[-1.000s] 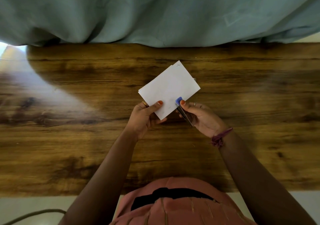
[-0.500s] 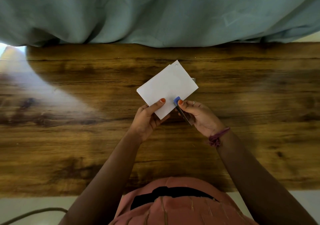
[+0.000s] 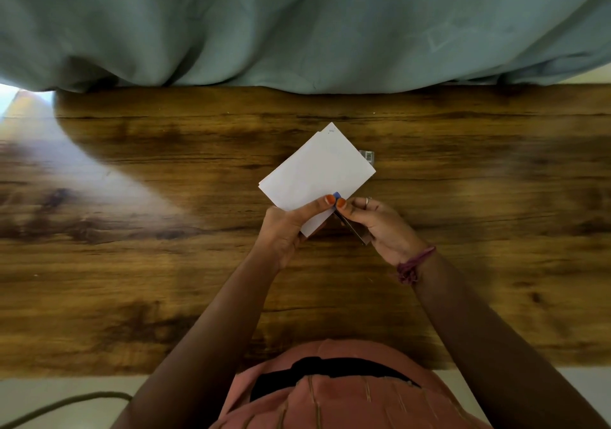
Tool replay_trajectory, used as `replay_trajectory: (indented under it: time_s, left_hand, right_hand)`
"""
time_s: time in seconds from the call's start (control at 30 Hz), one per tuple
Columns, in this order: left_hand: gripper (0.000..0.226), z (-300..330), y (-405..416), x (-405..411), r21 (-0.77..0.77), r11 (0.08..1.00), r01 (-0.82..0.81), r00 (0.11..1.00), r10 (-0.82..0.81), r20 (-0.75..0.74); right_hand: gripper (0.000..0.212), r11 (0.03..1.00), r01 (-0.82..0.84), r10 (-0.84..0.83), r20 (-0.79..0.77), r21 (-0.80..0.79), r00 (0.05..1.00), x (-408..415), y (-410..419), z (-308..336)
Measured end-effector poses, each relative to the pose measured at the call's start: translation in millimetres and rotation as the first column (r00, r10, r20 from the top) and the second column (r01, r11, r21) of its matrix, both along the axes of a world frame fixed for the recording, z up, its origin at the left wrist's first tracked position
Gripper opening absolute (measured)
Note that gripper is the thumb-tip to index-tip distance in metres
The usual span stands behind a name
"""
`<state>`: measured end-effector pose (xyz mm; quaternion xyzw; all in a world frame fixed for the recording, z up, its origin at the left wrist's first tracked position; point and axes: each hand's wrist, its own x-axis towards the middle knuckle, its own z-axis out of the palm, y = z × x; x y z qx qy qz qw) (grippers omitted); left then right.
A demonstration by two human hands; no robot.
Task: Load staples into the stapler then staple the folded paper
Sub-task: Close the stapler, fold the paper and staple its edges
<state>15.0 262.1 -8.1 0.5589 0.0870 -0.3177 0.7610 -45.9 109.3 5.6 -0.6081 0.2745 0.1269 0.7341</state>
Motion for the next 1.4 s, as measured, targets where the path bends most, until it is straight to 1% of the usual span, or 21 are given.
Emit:
replay_trajectory:
  time_s: [0.07,0.17,0.2,0.37,0.43,0.53,0.63,0.7,0.73,0.83,0.9,0.97,1.03,1.07,1.13,1.17,1.23,1.33,1.4]
  left_hand:
    - [0.069,0,1,0,0.019,1.000,0.016,1.000,-0.017,0.018]
    - [0.067,0,2,1,0.042,0.999,0.029,0.998,-0.031,0.047]
    - [0.067,0,2,1,0.045,0.999,0.029,0.998,-0.031,0.051]
    - [0.059,-1,-3,-2,0.064,0.998,-0.021,0.998,0.017,0.064]
    - [0.059,-1,-2,-2,0.040,0.999,-0.007,0.997,0.004,0.078]
    - [0.064,1,4,3,0.015,0.998,0.055,0.998,-0.056,0.039]
    - [0.059,5,10,8,-0.046,0.997,0.065,0.994,-0.068,-0.083]
    - [0.054,7,15,11,-0.095,0.995,0.029,0.985,-0.045,-0.167]
    - [0.052,6,18,13,-0.102,0.995,0.015,0.982,-0.034,-0.184]
    - [0.039,5,23,17,-0.075,0.997,-0.009,0.982,-0.005,-0.189]
    - [0.033,3,25,18,-0.075,0.997,-0.029,0.983,0.015,-0.182]
    - [0.032,2,26,18,-0.097,0.994,-0.055,0.984,0.037,-0.175]
    - [0.032,0,27,18,-0.114,0.990,-0.078,0.985,0.058,-0.164]
    - [0.033,-1,28,18,-0.117,0.989,-0.091,0.985,0.072,-0.159]
    - [0.035,-4,29,18,-0.114,0.986,-0.124,0.982,0.105,-0.154]
    - [0.035,-6,30,19,-0.113,0.983,-0.146,0.979,0.127,-0.156]
    - [0.034,-9,31,19,-0.104,0.974,-0.201,0.968,0.182,-0.171]
    - [0.030,-15,30,20,-0.069,0.964,-0.258,0.952,0.241,-0.188]
    - [0.029,-19,26,19,-0.023,0.960,-0.279,0.943,0.269,-0.195]
  right_hand:
    - [0.027,1.000,-0.003,0.003,0.003,0.006,1.000,0,-1,-1]
    - [0.011,1.000,-0.013,0.013,0.010,-0.010,1.000,0,-2,-3]
    - [0.009,1.000,-0.014,0.015,0.009,-0.023,1.000,0,-1,-3]
    - [0.014,0.995,0.026,-0.028,-0.021,-0.096,0.999,1,4,-3]
    - [0.011,0.994,0.039,-0.041,-0.016,-0.099,0.999,2,4,-2]
    - [0.012,0.996,0.012,-0.013,-0.011,-0.086,1.000,3,0,-1]
    - [0.028,1.000,0.014,-0.015,-0.028,-0.011,1.000,3,-4,-1]
    - [0.028,0.999,0.009,-0.008,-0.014,0.043,1.000,3,-10,1]
    - [0.030,0.998,-0.005,0.005,-0.005,0.068,1.000,2,-13,1]
    - [0.040,0.992,-0.034,0.032,0.018,0.120,0.999,-1,-21,-1]
    - [0.037,0.991,-0.009,0.005,0.033,0.135,0.999,-3,-24,-4]
    - [0.035,0.992,0.039,-0.042,0.019,0.118,0.999,-4,-26,-6]
    - [0.037,0.995,0.091,-0.092,0.015,0.050,0.996,-7,-26,-10]
    - [0.039,0.994,0.107,-0.106,0.021,-0.021,0.994,-7,-25,-13]
    - [0.041,0.967,0.113,-0.105,0.048,-0.227,0.993,-9,-24,-19]
    - [0.044,0.940,0.122,-0.106,0.066,-0.317,0.992,-10,-23,-21]
    - [0.050,0.881,0.150,-0.117,0.100,-0.449,0.988,-11,-22,-27]
    - [0.052,0.779,0.152,-0.107,0.111,-0.609,0.988,-10,-19,-31]
    - [0.053,0.694,0.148,-0.079,0.129,-0.704,0.988,-7,-17,-33]
